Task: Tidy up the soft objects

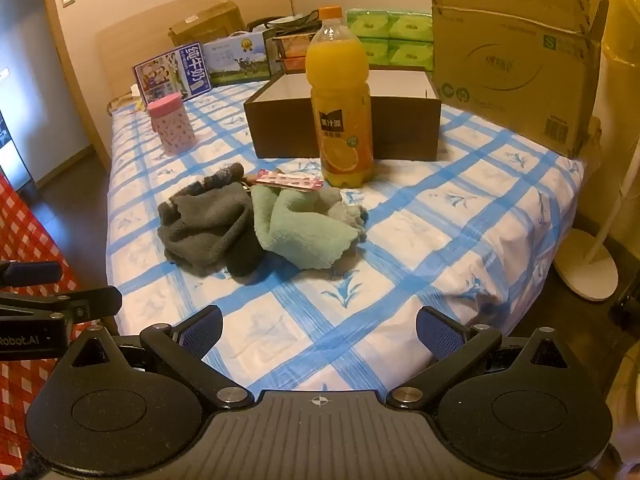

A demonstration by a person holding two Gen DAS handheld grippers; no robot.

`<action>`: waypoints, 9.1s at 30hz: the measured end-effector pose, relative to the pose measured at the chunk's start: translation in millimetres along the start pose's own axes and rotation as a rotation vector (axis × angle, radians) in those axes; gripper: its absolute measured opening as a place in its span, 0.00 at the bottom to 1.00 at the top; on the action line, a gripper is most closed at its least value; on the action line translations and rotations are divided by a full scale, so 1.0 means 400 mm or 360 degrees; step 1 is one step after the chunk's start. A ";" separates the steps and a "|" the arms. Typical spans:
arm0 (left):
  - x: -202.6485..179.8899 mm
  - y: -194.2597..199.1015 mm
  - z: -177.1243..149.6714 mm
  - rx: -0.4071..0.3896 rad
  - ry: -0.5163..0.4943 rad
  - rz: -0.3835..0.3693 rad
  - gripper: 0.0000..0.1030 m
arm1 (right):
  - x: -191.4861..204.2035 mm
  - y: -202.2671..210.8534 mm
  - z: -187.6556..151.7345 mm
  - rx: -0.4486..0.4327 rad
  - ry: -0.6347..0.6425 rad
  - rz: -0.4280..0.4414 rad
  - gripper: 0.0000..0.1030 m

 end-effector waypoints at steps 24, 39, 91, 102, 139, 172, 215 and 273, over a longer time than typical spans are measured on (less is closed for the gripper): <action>0.000 0.000 -0.001 0.0009 0.0001 -0.0001 0.85 | 0.006 0.003 0.005 -0.0008 0.0001 0.0003 1.00; 0.000 0.000 0.000 0.0006 0.0001 0.0003 0.85 | 0.008 0.002 0.001 -0.0014 0.0000 0.0004 1.00; 0.000 0.000 0.000 0.0003 0.0001 0.0004 0.85 | 0.010 -0.003 0.003 -0.0018 0.0006 0.0002 1.00; 0.018 0.001 0.007 -0.0004 0.0002 0.0017 0.85 | 0.009 -0.011 0.005 -0.0015 0.0004 0.0005 1.00; 0.136 -0.271 0.158 -0.0054 0.0020 0.0098 0.73 | -0.025 -0.291 0.187 -0.0237 0.0273 0.0179 0.76; 0.204 -0.491 0.248 0.0002 -0.0055 0.0095 0.45 | 0.013 -0.544 0.256 -0.0206 0.0616 0.0271 0.11; 0.204 -0.369 0.277 -0.0065 0.0268 -0.0259 0.08 | -0.102 -0.418 0.209 -0.0129 0.0298 0.0270 0.66; 0.020 -0.737 0.869 -0.0257 0.0172 -0.0451 0.08 | -0.516 -0.673 0.749 -0.0286 0.0084 0.0306 0.03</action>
Point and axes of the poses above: each gripper's, at about its wrist camera, not at the fingertips, and y roughly against the way its jaws point, x to its left, z to its top, the point moved 6 cm from there along -y, roughly the way its jaws point, and after that the axes turned 6 degrees about y, right-handed, at the moved point
